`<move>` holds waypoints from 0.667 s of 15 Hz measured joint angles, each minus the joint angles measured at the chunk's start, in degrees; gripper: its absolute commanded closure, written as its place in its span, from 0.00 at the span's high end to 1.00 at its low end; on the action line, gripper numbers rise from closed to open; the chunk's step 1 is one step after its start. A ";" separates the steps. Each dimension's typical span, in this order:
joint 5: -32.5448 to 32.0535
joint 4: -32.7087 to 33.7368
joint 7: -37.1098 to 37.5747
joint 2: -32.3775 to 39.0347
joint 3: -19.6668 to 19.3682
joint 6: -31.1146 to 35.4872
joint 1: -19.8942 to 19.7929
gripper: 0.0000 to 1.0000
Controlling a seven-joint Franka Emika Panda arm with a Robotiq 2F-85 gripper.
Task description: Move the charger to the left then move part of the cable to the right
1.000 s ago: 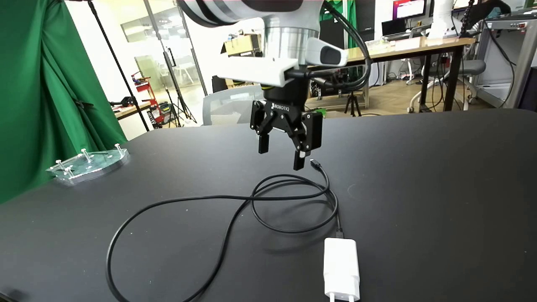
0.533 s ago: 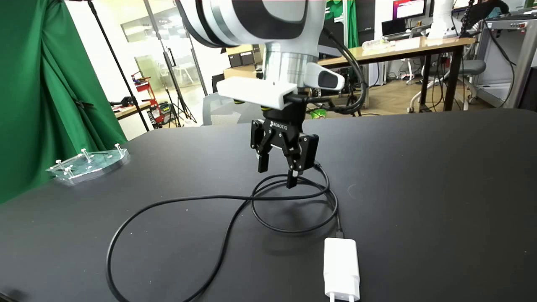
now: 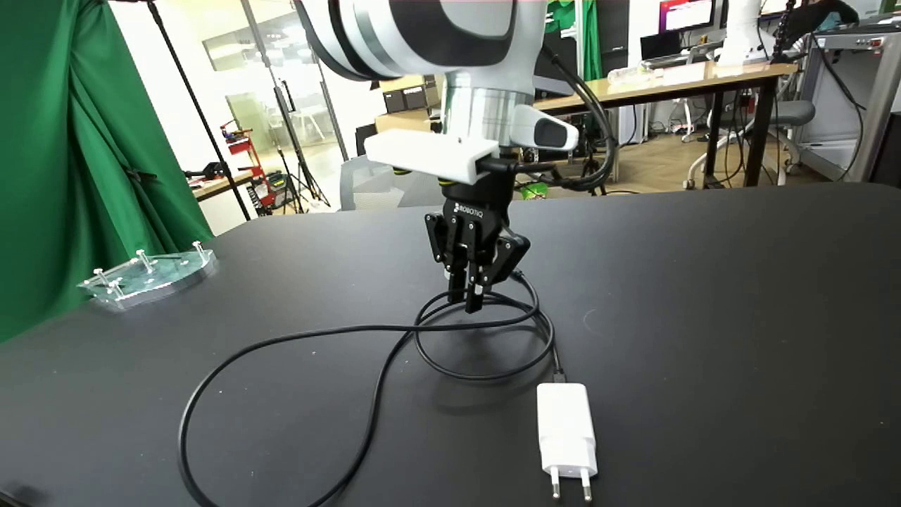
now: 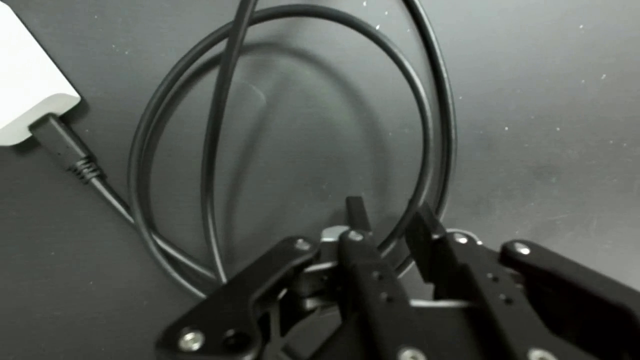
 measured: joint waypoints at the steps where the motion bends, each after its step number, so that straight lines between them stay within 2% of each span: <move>1: -0.60 0.00 0.19 -0.15 -0.06 0.00 0.08 0.00; 4: -5.52 -0.02 1.82 -1.15 -0.86 0.44 1.39 0.02; 10: -21.36 -2.62 11.07 -7.98 -4.72 5.43 9.27 0.02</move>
